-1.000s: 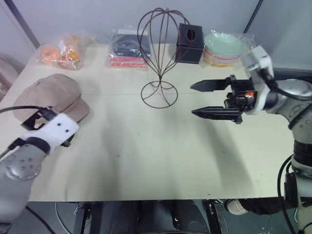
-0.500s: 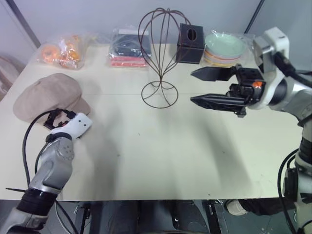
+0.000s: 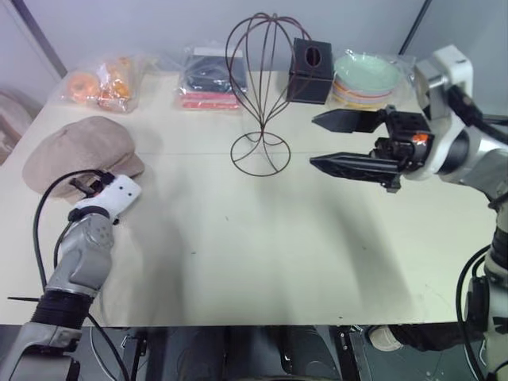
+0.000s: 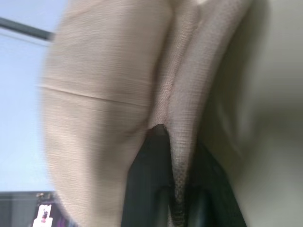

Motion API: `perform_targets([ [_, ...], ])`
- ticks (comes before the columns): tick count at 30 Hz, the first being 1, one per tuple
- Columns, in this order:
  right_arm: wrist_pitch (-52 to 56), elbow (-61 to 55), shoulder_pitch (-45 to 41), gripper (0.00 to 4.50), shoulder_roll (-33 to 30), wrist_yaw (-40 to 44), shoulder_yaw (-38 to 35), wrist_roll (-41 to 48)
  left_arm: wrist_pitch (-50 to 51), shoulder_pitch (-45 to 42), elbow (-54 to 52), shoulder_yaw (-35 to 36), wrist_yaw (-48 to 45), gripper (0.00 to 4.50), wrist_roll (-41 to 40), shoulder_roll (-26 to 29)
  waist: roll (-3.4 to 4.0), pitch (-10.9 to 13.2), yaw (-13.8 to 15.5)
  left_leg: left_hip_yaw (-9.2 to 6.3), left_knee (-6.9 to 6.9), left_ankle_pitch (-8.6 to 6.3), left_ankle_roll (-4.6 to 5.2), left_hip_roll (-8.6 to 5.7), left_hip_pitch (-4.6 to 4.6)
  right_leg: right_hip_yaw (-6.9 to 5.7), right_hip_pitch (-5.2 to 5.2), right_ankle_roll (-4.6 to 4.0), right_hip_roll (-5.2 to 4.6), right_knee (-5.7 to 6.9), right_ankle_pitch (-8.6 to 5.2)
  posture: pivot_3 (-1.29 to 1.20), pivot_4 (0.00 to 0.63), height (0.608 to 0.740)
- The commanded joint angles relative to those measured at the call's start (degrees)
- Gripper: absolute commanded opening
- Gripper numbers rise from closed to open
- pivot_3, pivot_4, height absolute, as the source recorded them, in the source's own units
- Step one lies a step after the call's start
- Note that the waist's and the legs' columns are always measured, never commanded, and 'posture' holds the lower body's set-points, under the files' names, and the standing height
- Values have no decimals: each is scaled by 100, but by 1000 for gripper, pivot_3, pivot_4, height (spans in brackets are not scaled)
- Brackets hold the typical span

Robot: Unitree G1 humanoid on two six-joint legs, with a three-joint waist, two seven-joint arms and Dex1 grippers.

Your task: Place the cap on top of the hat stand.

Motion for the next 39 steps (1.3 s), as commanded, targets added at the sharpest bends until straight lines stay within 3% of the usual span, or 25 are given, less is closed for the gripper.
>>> perform_targets([
  [1, -53, -228, 78, 4500, -235, -60, -313, 117, -201, -193, 8, 156, -84, 69, 96, 139, 0, 0, 8, 0, 0, 0, 0, -3, -1, 0, 0, 0, -3, -1, 0, 0, 150, 740],
  [4, -241, -243, 236, 4500, -509, 17, -400, -110, -592, -655, -178, 262, -195, 69, 71, 334, -3, 0, 28, -5, 8, 0, 0, -5, -15, -6, -8, 0, -6, -2, 0, 0, 150, 740],
  [10, -498, 141, 450, 4500, -1098, 101, -815, -445, -1729, -2597, -433, 339, -457, 69, -226, 419, -13, 2, 149, -15, 43, 1, -1, -14, -90, -24, -49, 17, -1, -9, 14, 0, 150, 740],
  [17, -577, 262, 836, 4500, -1377, -4, -1398, -499, -3575, -4195, -343, -146, -1030, 69, -677, -275, -6, -2, 114, 20, 31, -8, 18, -36, -92, -20, -30, 45, 6, -68, 26, 0, 150, 740],
  [22, -568, 70, 1107, 4500, -1349, -169, -1612, -396, -4313, -4128, -385, -506, -1457, 69, -667, -666, -5, -1, 85, 21, 35, -7, 19, -28, -90, -16, -29, 49, 27, -65, 29, 0, 150, 740],
  [27, -552, -112, 1317, 4500, -1200, -476, -1723, -251, -4994, -3403, -658, -774, -1701, 69, -272, -554, 2, -5, 32, 23, 34, -7, 19, -20, -79, -12, -28, 49, 34, -56, 29, 0, 150, 740],
  [34, -660, -157, 1485, 4500, -1072, -658, -1627, -311, -5035, -2806, -1062, -619, -1528, 69, 433, -433, 1, -4, 119, 21, 47, -7, 19, -21, -82, -13, -23, 50, 34, -54, 30, 0, 150, 740],
  [38, -783, -89, 1514, 4500, -1099, -633, -1487, -500, -4896, -2682, -1017, -721, -1520, 69, 582, -657, 1, -4, 130, 16, 54, -7, 20, -24, -83, -14, -16, 53, 34, -55, 31, 0, 150, 740],
  [39, -836, -78, 1518, 4500, -1124, -608, -1425, -580, -4894, -2655, -992, -751, -1517, 368, 628, -709, 1, -4, 129, 16, 56, -7, 20, -24, -83, -14, -15, 53, 34, -55, 32, 0, 150, 740],
])
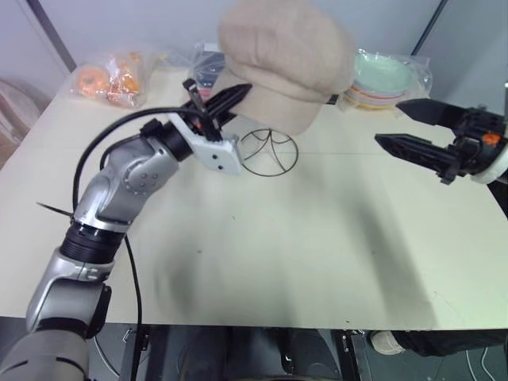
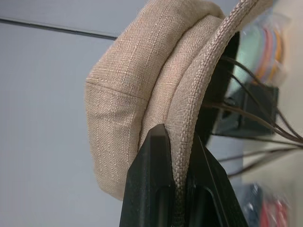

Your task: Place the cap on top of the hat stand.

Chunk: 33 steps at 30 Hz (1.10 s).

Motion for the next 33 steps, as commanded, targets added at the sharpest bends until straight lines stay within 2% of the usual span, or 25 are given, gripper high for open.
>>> perform_targets([
  [1, -255, -28, -15, 4500, -84, 58, 50, -210, 30, -6, -126, 37, 88, 728, 79, -146, 0, 0, -8, 0, 1, 0, 0, 0, 0, 0, 0, 1, 0, 0, 0, 0, 150, 740],
  [2, -307, -18, -22, 4500, -99, 80, 118, -297, 39, 30, -111, 44, 86, 1017, 75, -184, 0, 0, -11, 0, 1, 0, 0, 0, 1, 0, 1, 1, 0, 0, 0, 0, 150, 740],
  [9, -502, 82, -123, 4500, -49, 24, 343, -599, 126, 286, -192, 195, -2, 4466, 38, -134, 1, -1, -21, 0, -1, 0, 0, 2, 4, 0, -2, 1, 2, 8, 1, 0, 150, 740],
  [13, -822, -127, 36, 4500, -52, -145, 621, -1157, 337, 748, -586, 450, -372, 4466, -481, 2, 1, -1, -27, 1, 1, 0, 0, 3, 5, 1, -2, 1, 1, 10, 0, 0, 150, 740],
  [18, -1292, -761, 540, 4500, 10, -344, 1062, -1911, 1212, 1415, -1285, 1103, -1263, 4466, -1971, 239, 2, -1, -25, 0, 2, 0, 0, 10, 5, 0, -7, 1, 2, 18, 0, 0, 150, 740],
  [20, -1564, -1032, 707, 4500, 109, -530, 1364, -2323, 1929, 1651, -1598, 1457, -1746, 4466, -2915, 351, 1, -1, -32, 0, 4, 0, 0, 12, 5, 0, -6, 0, 2, 22, 0, 0, 150, 740],
  [24, -2664, -1312, 951, 4500, 367, -837, 2122, -3573, 4735, 1626, -1868, 2447, -2408, 4466, -5335, 651, 2, 0, -63, -4, 17, 1, -2, 16, 9, -1, -7, 0, 6, 45, -1, 0, 150, 740],
  [28, -3666, -1169, 862, 4500, 972, -1406, 2852, -4768, 6848, 1625, -1778, 3390, -3315, 4466, -7552, 1478, -1, 2, -169, -19, 50, 1, -2, 18, 10, -9, 1, 0, 17, 70, -3, 0, 150, 740],
  [30, -4190, -832, 713, 4500, 1177, -1774, 3297, -5664, 7288, 1853, -1837, 3763, -3743, 4466, -8175, 1843, 1, 2, -205, -17, 53, 1, -2, 17, 12, -6, 1, 0, 16, 71, -3, 0, 150, 740],
  [33, -4841, -195, 351, 4500, 1604, -2343, 3958, -6839, 7689, 1839, -1644, 4086, -3558, 4466, -8602, 1999, 0, 1, -202, -13, 52, 1, -3, 18, 22, -3, 3, -2, 15, 74, -3, 0, 150, 740],
])
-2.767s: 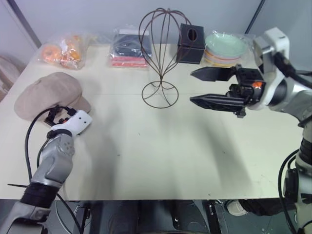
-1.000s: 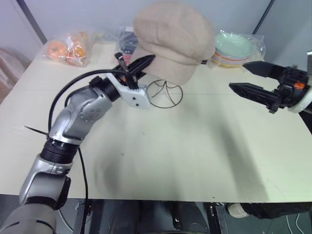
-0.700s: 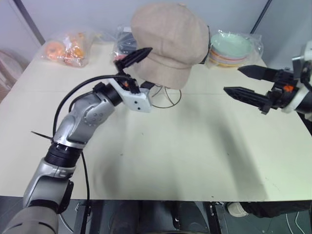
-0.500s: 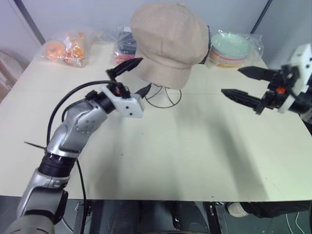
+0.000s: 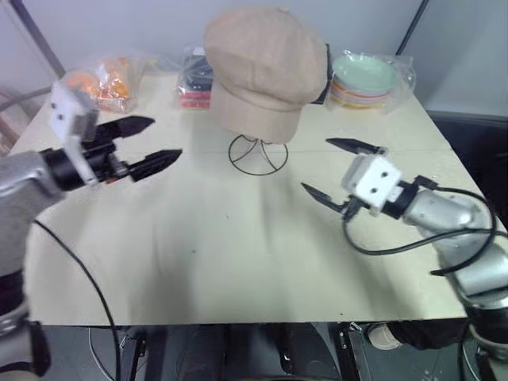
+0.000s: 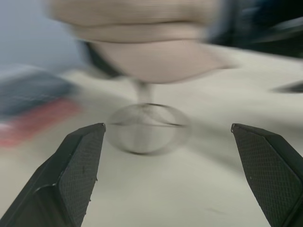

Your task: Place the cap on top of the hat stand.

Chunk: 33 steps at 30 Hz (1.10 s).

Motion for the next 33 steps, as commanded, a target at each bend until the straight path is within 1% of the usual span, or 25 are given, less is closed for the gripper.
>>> perform_targets([
  [1, -796, 636, -497, 4500, 469, -746, 629, -1376, 464, -98, 108, 513, 166, 4466, -649, 132, -1, 0, 5, 0, 0, 1, -2, 0, 3, 0, 2, -1, 2, 2, 0, 0, 150, 740],
  [4, -1188, 1414, -1059, 4500, 956, -1280, 1002, -2195, 607, -202, 193, 694, 452, 4466, -916, 100, -1, 0, 19, -2, 0, 6, -10, -1, 5, 0, 4, -3, 4, 6, 1, 0, 150, 740],
  [7, -1399, 2051, -1559, 4500, 1419, -1629, 1134, -2544, 620, -274, 187, 730, 660, 4466, -1022, 94, -2, 0, 30, -4, 0, 6, -11, -2, 5, 1, 6, -5, 2, 6, 2, 0, 150, 740],
  [11, -1628, 2692, -2061, 4500, 1772, -2019, 1233, -2974, 572, -231, 97, 700, 778, 4466, -1037, 112, -3, 0, 19, -5, -1, 8, -13, -3, 5, 2, 6, -5, 2, 6, 2, 0, 150, 740],
  [14, -1871, 2828, -2095, 3706, 1810, -2156, 1175, -3076, 545, -237, 75, 713, 890, 4500, -1022, 120, -3, 0, 27, -7, -4, 8, -14, -3, 5, 1, 5, -6, 2, 5, 2, 0, 150, 740],
  [18, -2298, 2796, -2180, 1727, 1654, -2274, 1046, -3206, 532, -211, 50, 743, 961, 4500, -1040, 124, -3, 0, 17, -6, -4, 8, -14, -4, 5, 2, 5, -6, 2, 6, 3, 0, 150, 740],
  [21, -2670, 2763, -2262, 269, 1472, -2195, 961, -3142, 512, -183, 39, 759, 966, 4500, -1042, 122, -3, 0, 8, -5, -5, 8, -14, -4, 5, 3, 4, -6, 2, 6, 3, 0, 150, 740],
  [24, -3230, 2910, -2487, 269, 1135, -1936, 817, -2826, 445, -169, 44, 710, 961, 4500, -990, 88, -2, 0, 6, -5, -5, 8, -14, -4, 6, 3, 4, -6, 2, 6, 3, 0, 150, 740],
  [26, -3516, 3169, -2666, 269, 1021, -1710, 739, -2493, 395, -158, 62, 673, 939, 4500, -957, 69, -2, 0, 5, -4, -5, 8, -14, -3, 6, 3, 4, -6, 2, 6, 3, 0, 150, 740],
  [28, -3721, 3499, -2814, 269, 994, -1429, 693, -2149, 336, -157, 79, 622, 928, 4500, -928, 49, -2, 0, 2, -4, -5, 8, -14, -2, 7, 3, 6, -6, 2, 5, 3, 0, 150, 740],
  [33, -3835, 3993, -2932, 269, 1118, -895, 698, -1710, 229, -197, 101, 525, 930, 4500, -890, 14, -2, 0, 1, -3, -8, 8, -14, -1, 13, 4, 10, -6, 2, 4, 3, 0, 150, 740],
])
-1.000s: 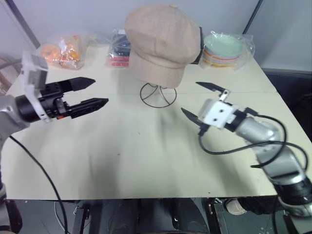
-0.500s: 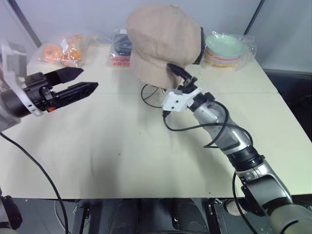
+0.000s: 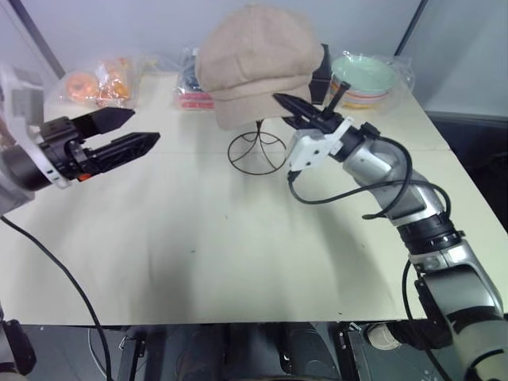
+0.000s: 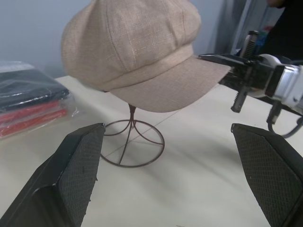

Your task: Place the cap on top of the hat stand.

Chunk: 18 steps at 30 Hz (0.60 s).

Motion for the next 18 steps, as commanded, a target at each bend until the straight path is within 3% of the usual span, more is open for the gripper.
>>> perform_targets([
  [1, -19, 109, -105, 269, 161, 326, -97, 374, -178, -56, -69, 19, -22, 4500, 23, 12, 0, 0, 0, 0, 0, 0, 0, 0, 0, 1, 0, 0, 0, 0, 0, 0, 150, 740],
  [5, 178, 85, -7, 269, 359, 431, -81, 342, -215, -69, -101, -23, -22, 4500, 32, 17, 0, 0, -5, -2, -1, 0, 0, 0, 1, 1, -1, 0, 0, 1, 0, 0, 150, 740],
  [8, 381, 0, 80, 1122, 449, 492, -116, 331, -229, -79, -125, -49, -15, 4500, 8, 40, 0, 0, 1, -1, -1, 0, 0, 0, 2, 1, -1, 0, 0, 1, 0, 0, 150, 740],
  [12, 585, -251, 236, 3132, 456, 542, -189, 302, -238, -130, -106, -99, -33, 4500, 0, 65, 0, 0, 19, -1, -1, 0, 0, -1, 1, 1, 0, 0, -2, 0, 0, 0, 150, 740],
  [14, 692, -447, 371, 4356, 405, 525, -225, 219, -243, -158, -87, -141, -54, 4500, 12, 68, 1, 0, 16, -1, -1, 0, 0, -1, 1, 1, 0, 0, -2, 0, 0, 0, 150, 740],
  [18, 962, -1029, 881, 4442, 173, 612, -406, 193, -258, -203, -65, -243, -111, 4500, 47, 64, 0, 0, 25, -1, -3, 0, 0, -1, 1, 1, -1, 0, -2, 0, 0, 0, 150, 740],
])
